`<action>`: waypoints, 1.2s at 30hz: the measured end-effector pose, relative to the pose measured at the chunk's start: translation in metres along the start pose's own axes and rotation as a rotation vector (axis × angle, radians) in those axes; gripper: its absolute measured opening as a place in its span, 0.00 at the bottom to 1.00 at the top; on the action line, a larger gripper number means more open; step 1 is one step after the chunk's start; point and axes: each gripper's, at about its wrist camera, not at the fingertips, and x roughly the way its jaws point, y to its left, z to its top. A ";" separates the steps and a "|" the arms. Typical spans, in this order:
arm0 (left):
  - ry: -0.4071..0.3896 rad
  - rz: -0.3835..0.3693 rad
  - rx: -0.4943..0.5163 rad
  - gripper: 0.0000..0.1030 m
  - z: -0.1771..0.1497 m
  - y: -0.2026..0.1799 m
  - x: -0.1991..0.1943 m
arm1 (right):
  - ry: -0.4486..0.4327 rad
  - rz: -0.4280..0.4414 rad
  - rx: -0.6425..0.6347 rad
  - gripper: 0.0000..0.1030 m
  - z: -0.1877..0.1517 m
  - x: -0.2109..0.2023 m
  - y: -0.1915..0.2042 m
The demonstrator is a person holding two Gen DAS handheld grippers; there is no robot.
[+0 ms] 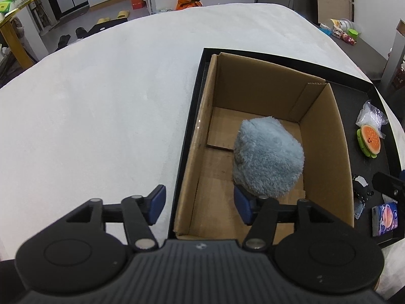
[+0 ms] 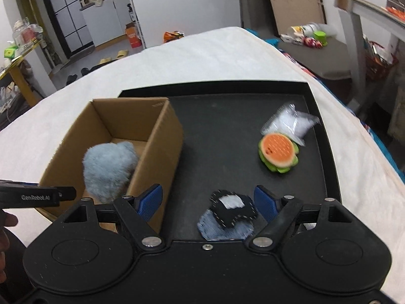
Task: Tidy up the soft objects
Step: 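Lower the right gripper onto the black fabric patch and close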
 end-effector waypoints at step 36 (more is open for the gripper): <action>0.035 0.050 0.100 0.68 -0.002 -0.030 0.014 | 0.084 0.020 0.239 0.25 -0.025 0.054 -0.055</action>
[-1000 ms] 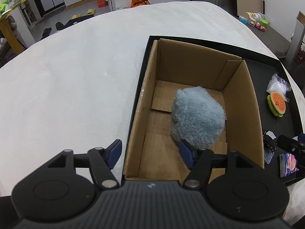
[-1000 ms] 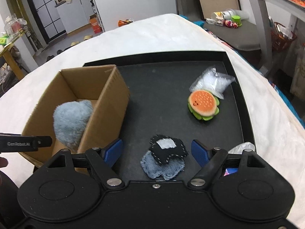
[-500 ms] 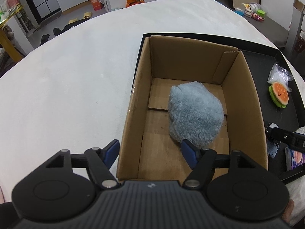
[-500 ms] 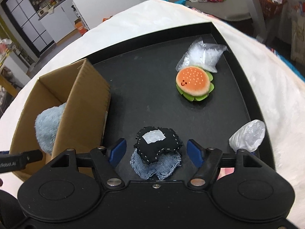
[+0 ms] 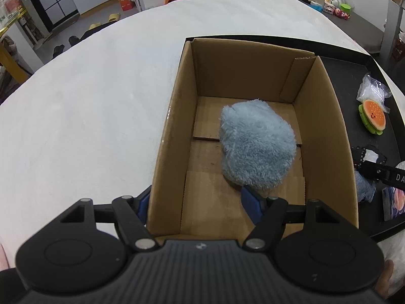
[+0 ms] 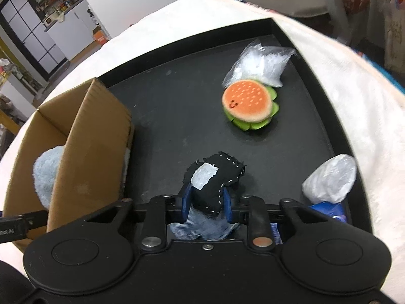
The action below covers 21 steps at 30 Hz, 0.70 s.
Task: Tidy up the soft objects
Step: 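Lower the right gripper onto the black fabric patch and close, then carry the black patch into the box beside the plush and release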
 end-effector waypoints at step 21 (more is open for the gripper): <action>-0.021 0.001 -0.022 0.69 -0.001 0.010 -0.005 | -0.079 0.027 -0.071 0.24 0.011 -0.035 0.024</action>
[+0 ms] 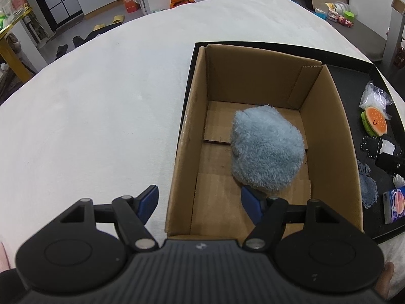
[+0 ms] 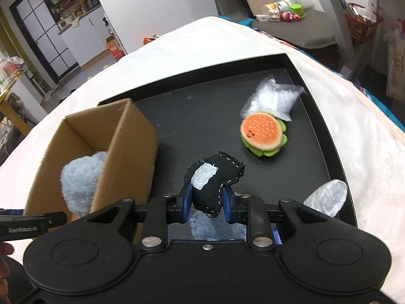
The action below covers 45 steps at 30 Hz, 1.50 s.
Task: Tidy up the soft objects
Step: 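Carry the black patch into the box beside the plush and release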
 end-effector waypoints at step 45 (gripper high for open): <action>-0.010 -0.131 -0.148 0.12 -0.003 0.049 0.009 | -0.065 0.201 -0.349 0.37 0.053 0.004 0.167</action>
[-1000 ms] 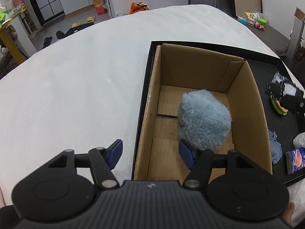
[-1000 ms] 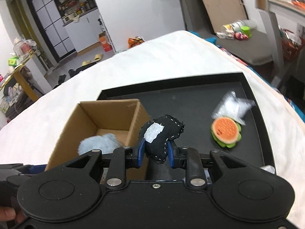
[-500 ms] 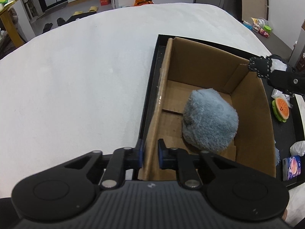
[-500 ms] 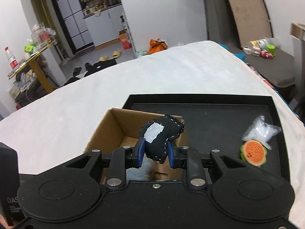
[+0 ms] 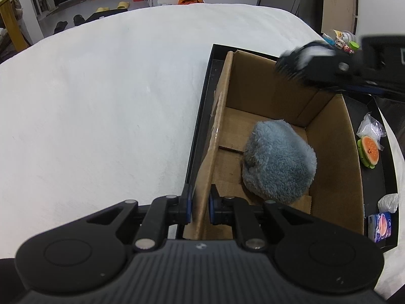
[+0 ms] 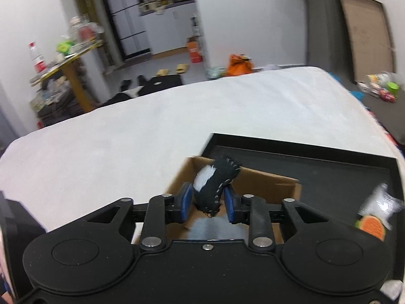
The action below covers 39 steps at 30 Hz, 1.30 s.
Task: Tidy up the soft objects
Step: 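Carry the black patch into the box beside the plush and release, then move the right gripper to the purple juice carton and grasp it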
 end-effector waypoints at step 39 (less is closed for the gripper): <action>-0.010 0.070 0.110 0.55 -0.004 -0.025 -0.008 | 0.049 -0.281 0.190 0.88 -0.086 -0.049 -0.071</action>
